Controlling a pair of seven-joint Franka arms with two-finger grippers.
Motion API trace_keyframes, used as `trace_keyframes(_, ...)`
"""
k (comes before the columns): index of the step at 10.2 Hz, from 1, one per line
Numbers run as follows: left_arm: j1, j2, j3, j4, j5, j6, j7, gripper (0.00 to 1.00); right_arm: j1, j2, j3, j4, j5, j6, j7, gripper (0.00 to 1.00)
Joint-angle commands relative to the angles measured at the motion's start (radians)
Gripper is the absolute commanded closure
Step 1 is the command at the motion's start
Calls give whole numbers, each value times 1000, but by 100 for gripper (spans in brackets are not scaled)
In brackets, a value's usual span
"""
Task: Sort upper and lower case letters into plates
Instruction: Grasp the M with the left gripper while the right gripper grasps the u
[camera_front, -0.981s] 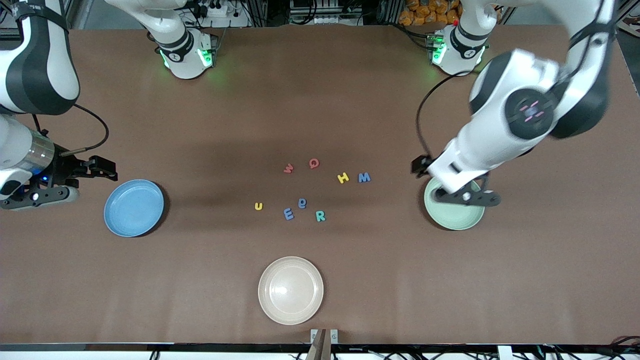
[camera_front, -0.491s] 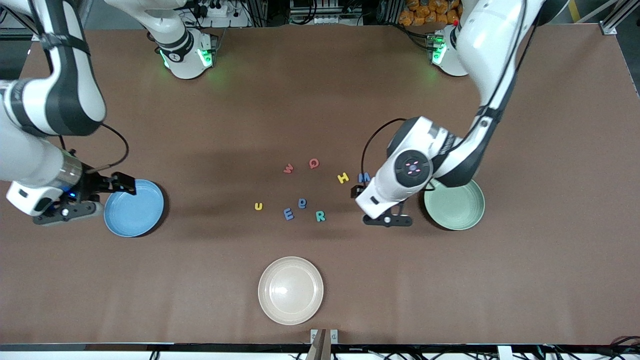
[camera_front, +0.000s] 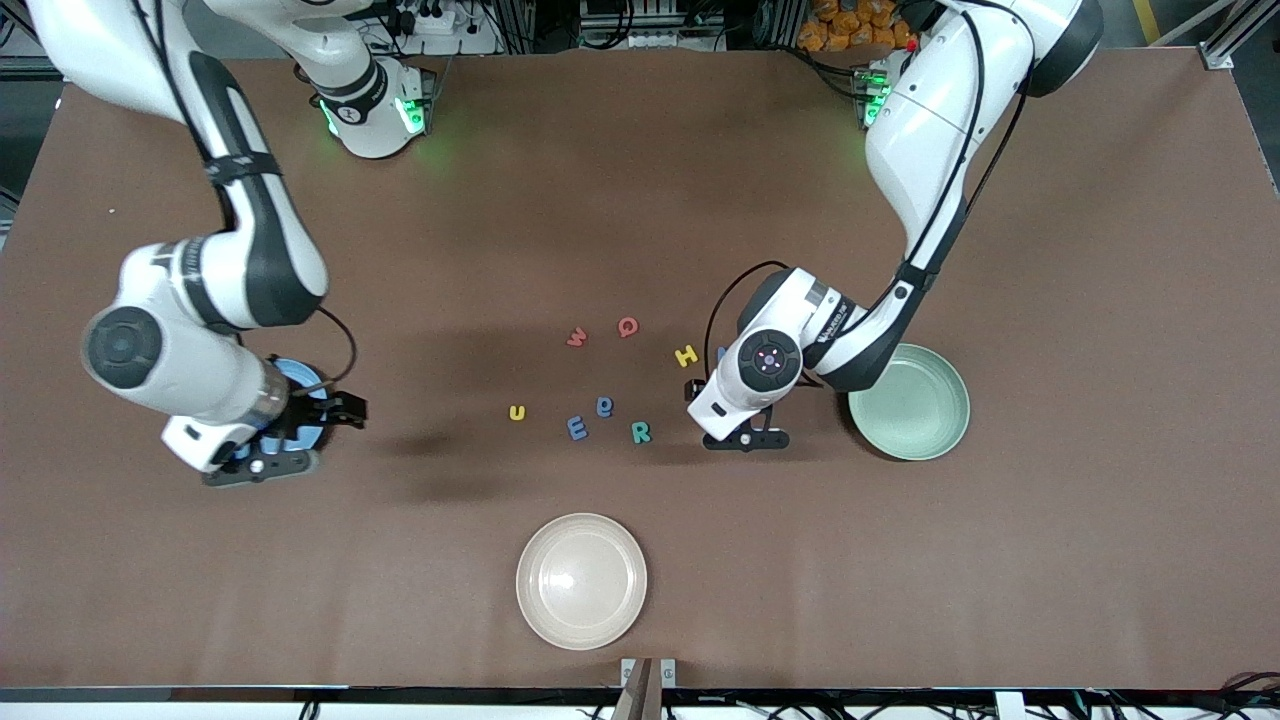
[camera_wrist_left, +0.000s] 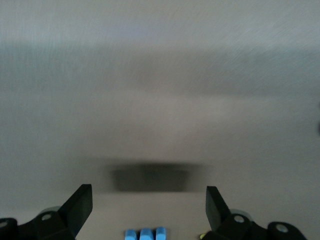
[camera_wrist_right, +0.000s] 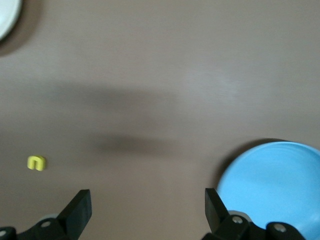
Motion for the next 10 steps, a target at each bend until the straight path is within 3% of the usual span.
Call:
trace_keyframes(1,-22,-55,4,-85,71,6,-162,0,92,34,-5,21,10,24,144,0)
trace_keyframes(5,-8,-122,-8,-194,64,29,-181,0,195,111,-5,12,10,113,281,0)
trace_keyframes(7,-7,-177,-8,-316,59,163,-184,0,243,169,-5,13,10,162,400,0)
trace_keyframes(10,-8,-174,-7,-341,60,217,-181,0,255,245,-5,13,12,217,477,0)
